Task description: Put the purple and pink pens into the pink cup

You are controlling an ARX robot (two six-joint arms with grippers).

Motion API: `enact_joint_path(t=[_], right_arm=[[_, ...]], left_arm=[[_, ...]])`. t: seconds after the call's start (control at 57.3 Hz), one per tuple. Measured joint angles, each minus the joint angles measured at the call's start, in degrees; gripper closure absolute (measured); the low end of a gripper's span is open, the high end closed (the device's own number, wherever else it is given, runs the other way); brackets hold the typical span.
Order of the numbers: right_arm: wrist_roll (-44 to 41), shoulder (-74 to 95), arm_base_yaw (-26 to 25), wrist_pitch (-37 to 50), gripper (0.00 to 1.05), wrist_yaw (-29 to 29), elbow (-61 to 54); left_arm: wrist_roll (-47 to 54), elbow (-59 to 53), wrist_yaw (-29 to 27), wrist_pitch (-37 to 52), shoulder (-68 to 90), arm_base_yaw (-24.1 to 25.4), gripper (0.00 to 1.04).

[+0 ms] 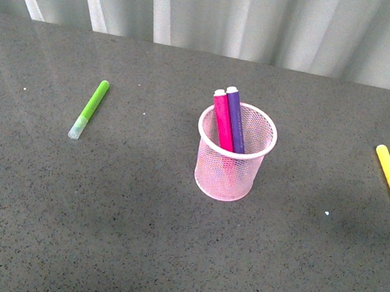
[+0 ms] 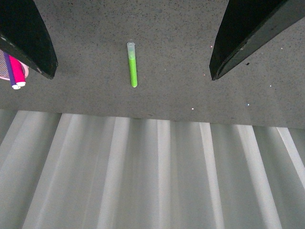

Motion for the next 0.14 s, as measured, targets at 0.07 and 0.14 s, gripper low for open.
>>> enact_joint_path(t=[0.07,0.14], right_arm=[[0.0,0.0,0.0,0.0,0.07,0.0,0.0],[0.0,0.0,0.0,0.0,0.07,0.0,0.0]], left_arm=[[0.0,0.0,0.0,0.0,0.0,0.0,0.07],[0.0,0.0,0.0,0.0,0.0,0.0,0.07]])
